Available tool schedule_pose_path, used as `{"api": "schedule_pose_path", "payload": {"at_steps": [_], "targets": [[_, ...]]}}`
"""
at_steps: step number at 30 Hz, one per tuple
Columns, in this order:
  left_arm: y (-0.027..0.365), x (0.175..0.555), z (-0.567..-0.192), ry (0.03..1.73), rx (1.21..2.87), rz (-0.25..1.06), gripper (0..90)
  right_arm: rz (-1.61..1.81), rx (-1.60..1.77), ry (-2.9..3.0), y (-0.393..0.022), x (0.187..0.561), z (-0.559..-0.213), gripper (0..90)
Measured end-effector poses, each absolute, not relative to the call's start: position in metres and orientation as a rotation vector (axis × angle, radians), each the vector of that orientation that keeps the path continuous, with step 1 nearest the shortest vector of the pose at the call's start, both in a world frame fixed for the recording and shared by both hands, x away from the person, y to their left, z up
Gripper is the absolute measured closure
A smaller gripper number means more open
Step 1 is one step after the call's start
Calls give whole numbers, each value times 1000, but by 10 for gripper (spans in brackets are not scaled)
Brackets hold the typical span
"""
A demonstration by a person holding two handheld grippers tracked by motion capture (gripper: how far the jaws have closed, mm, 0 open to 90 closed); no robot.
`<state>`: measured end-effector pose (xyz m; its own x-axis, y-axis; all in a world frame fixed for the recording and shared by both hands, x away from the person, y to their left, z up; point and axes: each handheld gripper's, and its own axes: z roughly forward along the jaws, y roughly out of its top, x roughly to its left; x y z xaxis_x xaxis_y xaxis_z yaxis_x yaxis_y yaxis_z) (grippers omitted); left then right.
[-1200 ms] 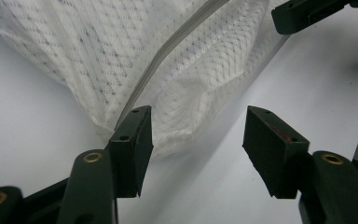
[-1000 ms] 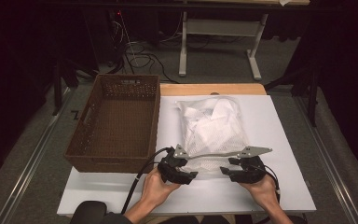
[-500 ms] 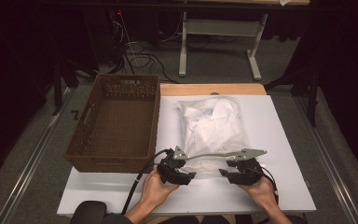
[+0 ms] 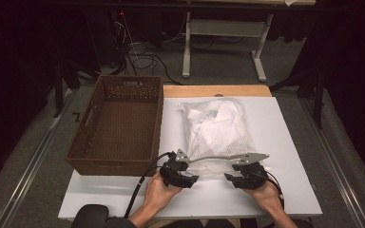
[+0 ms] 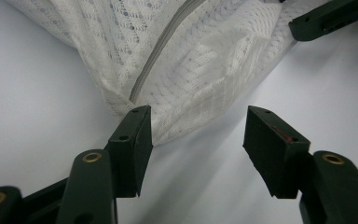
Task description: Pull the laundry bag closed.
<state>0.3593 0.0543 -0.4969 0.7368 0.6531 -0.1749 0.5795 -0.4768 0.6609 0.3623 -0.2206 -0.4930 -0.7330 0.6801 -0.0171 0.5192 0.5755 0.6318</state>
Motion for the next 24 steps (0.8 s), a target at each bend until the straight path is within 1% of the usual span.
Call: {"api": "schedule_pose_path", "payload": {"at_steps": [8, 24], "targets": [[57, 362, -501, 947, 2211, 151, 416, 883, 1044, 2535, -230, 365, -494, 508], [59, 364, -505, 972, 2213, 155, 410, 868, 1060, 2547, -233, 366, -496, 503]]}}
